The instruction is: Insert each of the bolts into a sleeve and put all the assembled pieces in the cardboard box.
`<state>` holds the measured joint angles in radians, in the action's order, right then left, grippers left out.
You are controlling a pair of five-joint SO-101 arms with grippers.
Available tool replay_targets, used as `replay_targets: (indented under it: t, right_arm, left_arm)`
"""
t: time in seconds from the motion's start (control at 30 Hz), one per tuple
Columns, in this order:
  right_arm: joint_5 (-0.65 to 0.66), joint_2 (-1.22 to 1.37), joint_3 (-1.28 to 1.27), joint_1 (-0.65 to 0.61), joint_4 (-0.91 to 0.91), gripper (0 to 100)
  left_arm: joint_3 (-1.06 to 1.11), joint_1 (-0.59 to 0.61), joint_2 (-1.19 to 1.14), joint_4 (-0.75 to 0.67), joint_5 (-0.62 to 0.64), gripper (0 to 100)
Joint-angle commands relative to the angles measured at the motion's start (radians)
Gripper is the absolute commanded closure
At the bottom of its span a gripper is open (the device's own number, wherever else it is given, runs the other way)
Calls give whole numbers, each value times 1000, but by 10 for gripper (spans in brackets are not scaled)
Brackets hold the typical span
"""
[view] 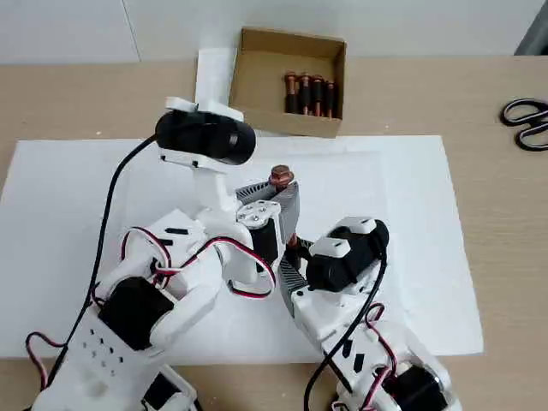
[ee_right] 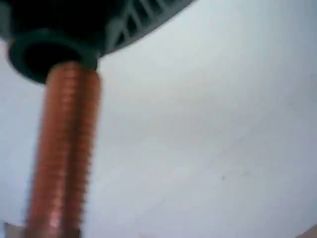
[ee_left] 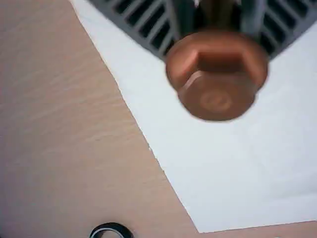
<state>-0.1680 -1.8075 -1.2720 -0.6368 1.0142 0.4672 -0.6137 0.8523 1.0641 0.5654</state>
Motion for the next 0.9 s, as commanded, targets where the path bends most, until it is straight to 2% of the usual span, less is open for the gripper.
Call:
replay_targets:
  t: [0.0, 0.3, 0.53, 0.87]
  right_arm:
    - [-12, -8, 58, 4, 1, 995]
    - [-12, -8, 60, 4, -4, 995]
    - [-12, -8, 87, 4, 2, 995]
    - [-35, -8, 98, -15, 4, 995]
  left_arm:
    - [5, 0, 23, -20, 6, 994]
    - [96, 5, 28, -21, 6, 994]
    - [108, 6, 21, -110, 6, 994]
    - [188, 5, 28, -126, 6, 994]
